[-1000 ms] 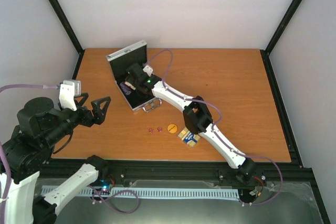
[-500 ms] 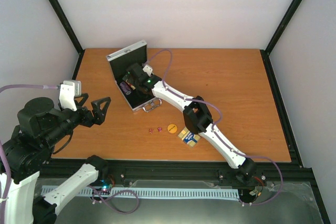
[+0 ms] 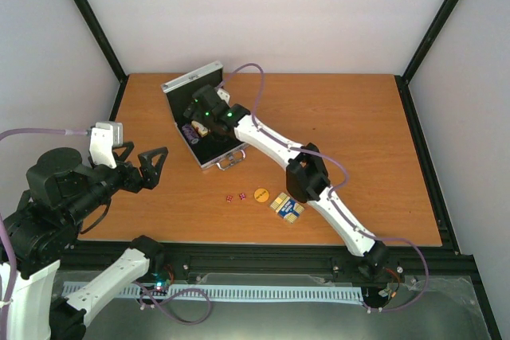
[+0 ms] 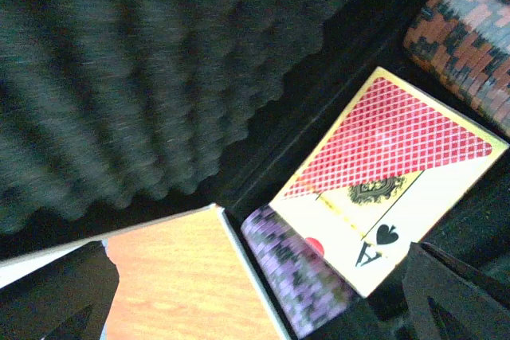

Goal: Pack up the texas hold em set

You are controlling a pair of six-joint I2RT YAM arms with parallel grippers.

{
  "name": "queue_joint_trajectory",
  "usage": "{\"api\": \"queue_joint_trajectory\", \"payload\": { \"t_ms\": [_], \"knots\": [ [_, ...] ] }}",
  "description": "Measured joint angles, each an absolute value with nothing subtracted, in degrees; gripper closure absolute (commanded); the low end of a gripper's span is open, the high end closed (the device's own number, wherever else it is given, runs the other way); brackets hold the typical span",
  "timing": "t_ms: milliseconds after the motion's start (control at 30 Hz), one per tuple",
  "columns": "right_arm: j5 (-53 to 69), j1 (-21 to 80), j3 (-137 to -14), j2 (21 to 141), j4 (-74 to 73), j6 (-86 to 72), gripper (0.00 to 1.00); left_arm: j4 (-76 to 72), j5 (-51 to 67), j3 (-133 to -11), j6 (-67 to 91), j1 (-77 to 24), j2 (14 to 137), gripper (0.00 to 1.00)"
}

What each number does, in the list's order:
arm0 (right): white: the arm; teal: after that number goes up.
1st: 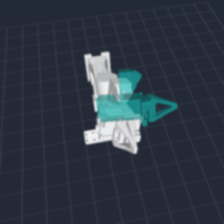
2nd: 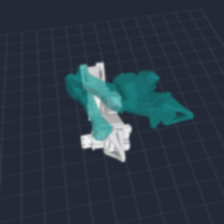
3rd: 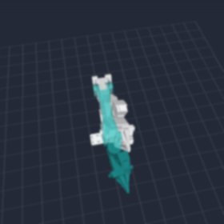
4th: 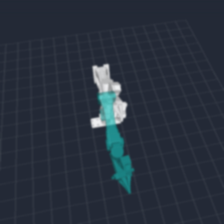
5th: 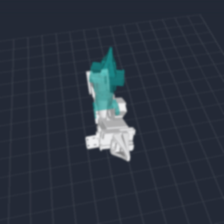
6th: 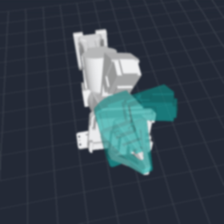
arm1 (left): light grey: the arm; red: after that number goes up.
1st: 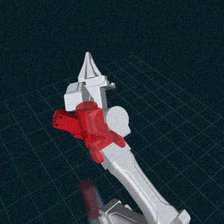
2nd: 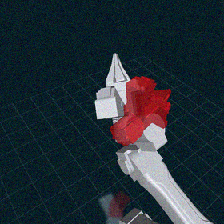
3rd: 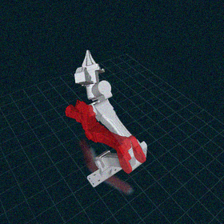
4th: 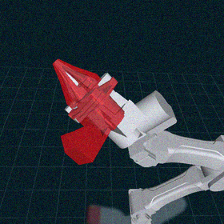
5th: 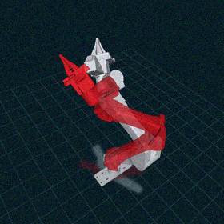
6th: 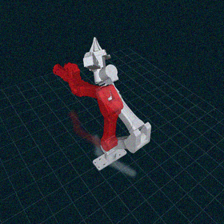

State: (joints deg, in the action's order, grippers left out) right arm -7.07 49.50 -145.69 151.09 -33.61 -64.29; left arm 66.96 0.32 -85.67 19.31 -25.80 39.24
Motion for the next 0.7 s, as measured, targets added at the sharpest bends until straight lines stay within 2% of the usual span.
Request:
{"api": "queue_joint_trajectory", "payload": {
  "t_ms": [400, 500, 700],
  "knots": [
    [-1.54, 46.96, -140.2, 141.8, -39.16, -52.66, 0.0, 67.4, -0.97, -85.73, 19.29, -25.8, 39.48, 0.0],
    [-2.39, 45.84, -134.58, 137.69, -41.76, -50.33, 0.0, 68.38, -1.54, -86.17, 19.33, -25.8, 40.93, 0.0],
    [-5.91, 41.52, -115.15, 122.04, -43.42, -48.03, 0.0, 69.6, -1.23, -85.32, 19.81, -25.8, 46.63, 0.01]
  ]
}}
